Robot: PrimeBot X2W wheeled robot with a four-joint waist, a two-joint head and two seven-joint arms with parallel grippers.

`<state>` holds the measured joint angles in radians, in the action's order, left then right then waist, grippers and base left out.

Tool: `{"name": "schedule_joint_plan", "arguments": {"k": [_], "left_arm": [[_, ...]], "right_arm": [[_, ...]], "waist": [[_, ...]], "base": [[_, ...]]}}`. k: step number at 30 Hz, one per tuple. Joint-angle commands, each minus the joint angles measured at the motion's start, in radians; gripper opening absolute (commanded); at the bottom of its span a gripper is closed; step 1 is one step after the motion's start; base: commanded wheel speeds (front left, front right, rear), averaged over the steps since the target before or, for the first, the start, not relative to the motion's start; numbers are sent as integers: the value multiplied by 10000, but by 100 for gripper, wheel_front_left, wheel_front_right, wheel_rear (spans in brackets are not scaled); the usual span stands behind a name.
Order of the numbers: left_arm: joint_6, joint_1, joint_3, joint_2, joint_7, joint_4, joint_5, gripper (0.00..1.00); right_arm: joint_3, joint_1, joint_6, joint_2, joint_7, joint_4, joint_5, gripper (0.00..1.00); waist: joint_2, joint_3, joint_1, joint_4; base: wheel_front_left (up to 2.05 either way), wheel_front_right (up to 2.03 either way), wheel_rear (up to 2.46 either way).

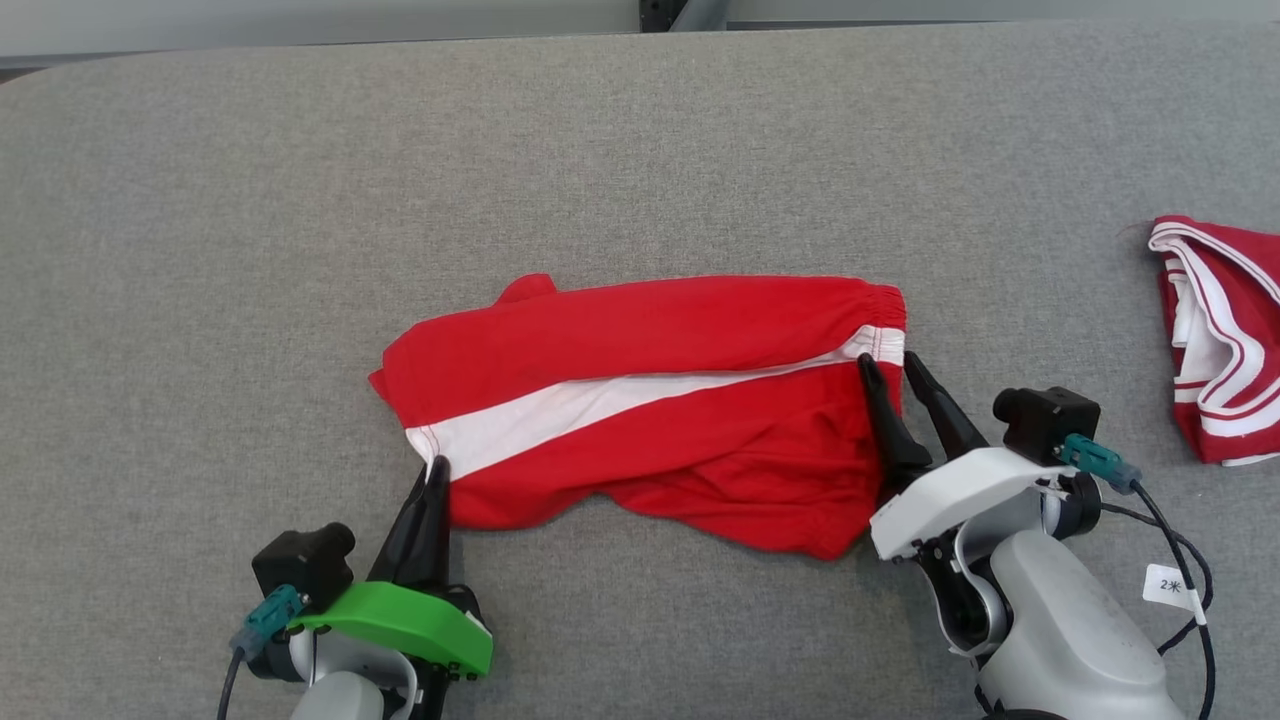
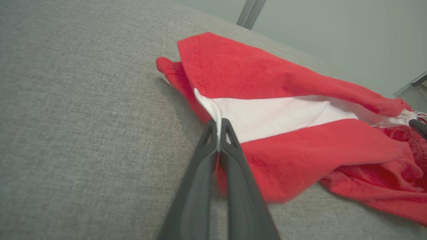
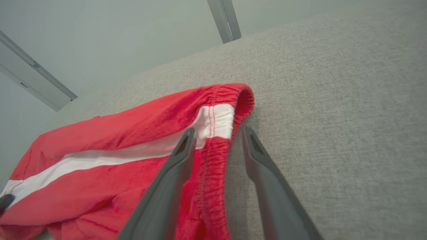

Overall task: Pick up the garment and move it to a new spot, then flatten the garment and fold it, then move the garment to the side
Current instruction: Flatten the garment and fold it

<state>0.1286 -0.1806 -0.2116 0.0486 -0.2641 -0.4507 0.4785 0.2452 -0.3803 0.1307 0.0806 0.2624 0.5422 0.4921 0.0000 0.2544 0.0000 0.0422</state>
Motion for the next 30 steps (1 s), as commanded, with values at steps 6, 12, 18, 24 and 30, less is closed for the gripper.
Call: {"name": "schedule_joint_plan", "arguments": {"k": [6,12,18,24,30], "left_arm": [[34,-202,-21,43,8,99,-119,0],[34,-276,15,42,8,409,-131,0],[34,-600,131,237,8,1693,-450,0],[34,-2196,-29,1560,8,2376,-436,0],[11,-5208,-683,3062,6,1539,-119,0]], "right_arm": [[-44,-389,-2,13,30,244,216,49],[-27,-512,-2,-40,31,316,227,0],[-197,-356,-2,-62,31,-790,862,0],[104,-1333,-2,522,31,-1703,1625,0],[675,-4046,-4,1317,-185,-965,1506,0]], "waist": [[0,140,0,64],[0,174,0,84],[0,-765,0,86],[0,-1767,0,-40],[0,-1014,0,-364]], "base": [[0,0,0],[0,0,0],[0,0,0],[0,0,0],[0,0,0]]}}
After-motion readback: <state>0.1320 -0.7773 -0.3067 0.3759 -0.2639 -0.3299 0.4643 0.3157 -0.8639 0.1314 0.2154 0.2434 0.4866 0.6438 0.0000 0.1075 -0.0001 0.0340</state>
